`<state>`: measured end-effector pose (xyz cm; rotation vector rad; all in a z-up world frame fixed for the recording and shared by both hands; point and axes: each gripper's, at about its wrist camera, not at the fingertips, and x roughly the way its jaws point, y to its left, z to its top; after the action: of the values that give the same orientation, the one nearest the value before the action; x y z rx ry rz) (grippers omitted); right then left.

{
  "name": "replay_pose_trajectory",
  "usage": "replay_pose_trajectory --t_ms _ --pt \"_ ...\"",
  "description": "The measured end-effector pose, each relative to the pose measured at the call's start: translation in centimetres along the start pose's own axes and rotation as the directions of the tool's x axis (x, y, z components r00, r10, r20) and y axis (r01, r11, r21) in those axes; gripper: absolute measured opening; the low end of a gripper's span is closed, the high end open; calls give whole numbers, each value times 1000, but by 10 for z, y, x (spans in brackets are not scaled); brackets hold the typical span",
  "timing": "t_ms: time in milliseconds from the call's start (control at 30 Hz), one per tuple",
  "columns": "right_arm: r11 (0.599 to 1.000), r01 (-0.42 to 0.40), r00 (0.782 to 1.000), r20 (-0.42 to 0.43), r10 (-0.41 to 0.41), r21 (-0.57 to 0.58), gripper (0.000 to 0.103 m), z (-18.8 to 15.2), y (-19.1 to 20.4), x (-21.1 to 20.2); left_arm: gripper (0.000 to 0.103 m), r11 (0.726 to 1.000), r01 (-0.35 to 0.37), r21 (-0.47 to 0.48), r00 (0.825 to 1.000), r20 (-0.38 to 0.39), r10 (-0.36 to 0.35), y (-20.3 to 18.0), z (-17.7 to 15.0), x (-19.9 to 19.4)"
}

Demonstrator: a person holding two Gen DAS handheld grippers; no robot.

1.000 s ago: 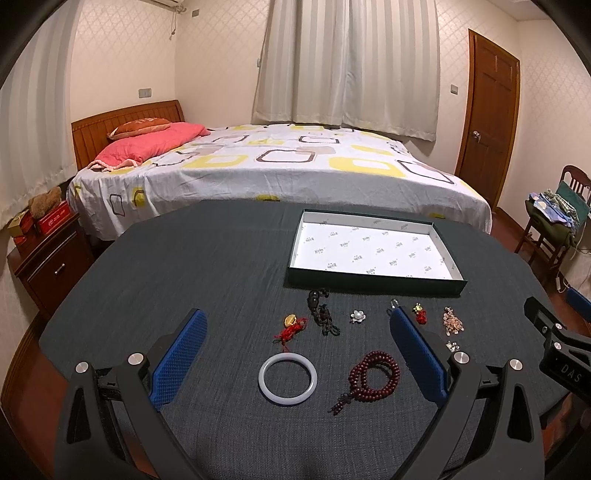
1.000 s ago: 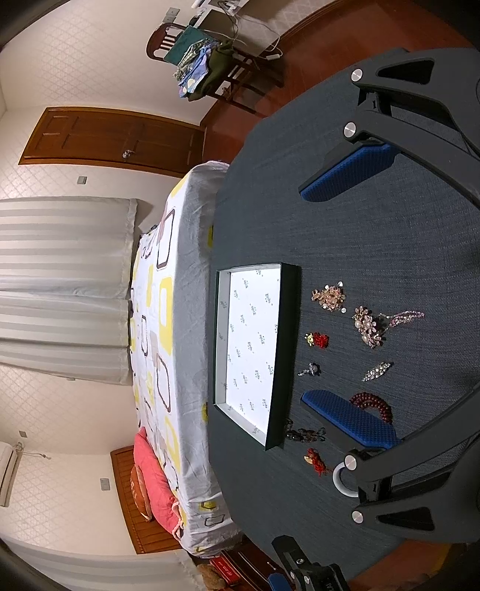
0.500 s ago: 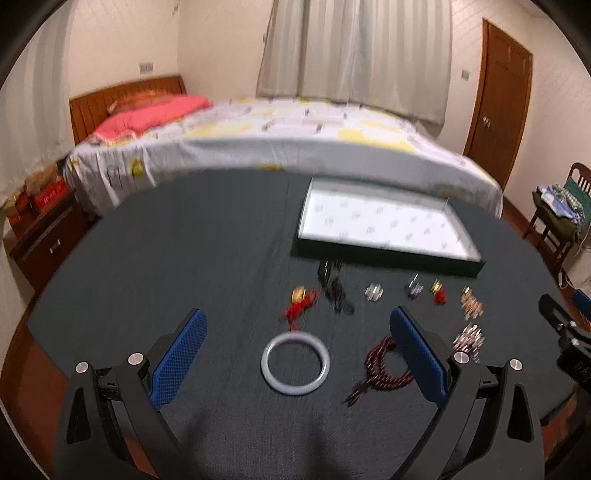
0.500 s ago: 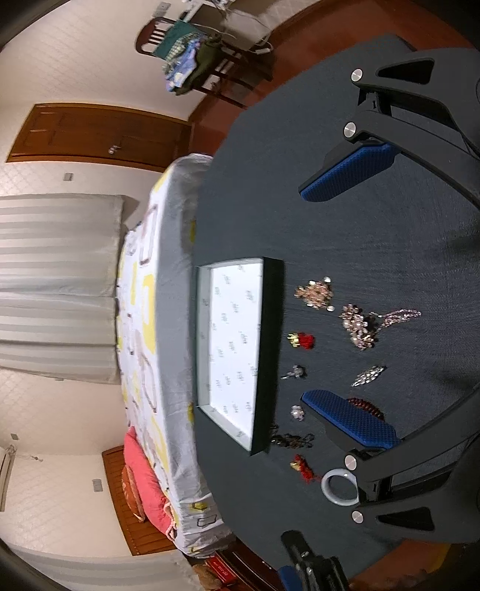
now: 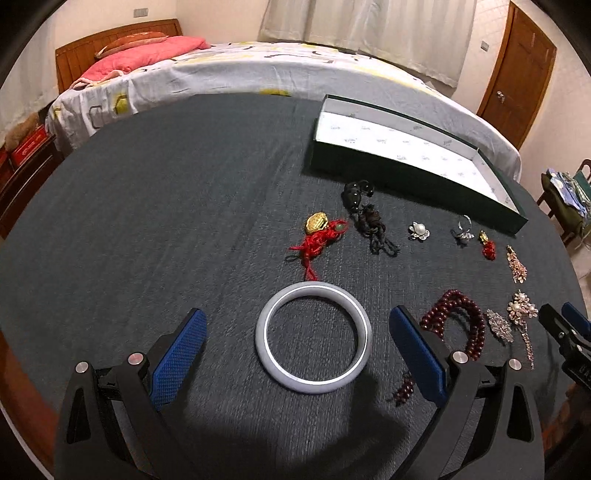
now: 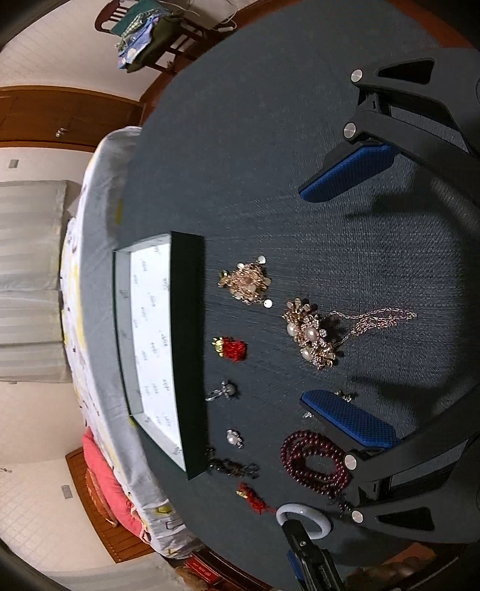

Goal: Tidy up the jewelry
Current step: 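Move the left tool to the white bangle while the right tool approaches the pearl brooch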

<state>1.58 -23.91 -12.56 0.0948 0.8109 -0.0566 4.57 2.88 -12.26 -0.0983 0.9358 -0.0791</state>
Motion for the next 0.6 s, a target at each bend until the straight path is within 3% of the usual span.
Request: replay_pose_trajectory --t_ms 167,233,267,600 --pt "1000 -13 1000 -22 13 7 87 -1 0 9 95 1000 14 27 1000 -18 -13 -8 1 8" --pt "1000 -21 999 -33 21 13 82 -2 0 12 78 999 11 41 1000 -16 -10 -11 1 11" --pt "1000 -25 999 -38 25 16 82 -2 0 13 75 999 -6 50 1000 -4 6 -11 1 10" --pt "999 -34 999 -40 34 7 81 3 1 17 74 986 -46 159 999 29 42 -23 -6 10"
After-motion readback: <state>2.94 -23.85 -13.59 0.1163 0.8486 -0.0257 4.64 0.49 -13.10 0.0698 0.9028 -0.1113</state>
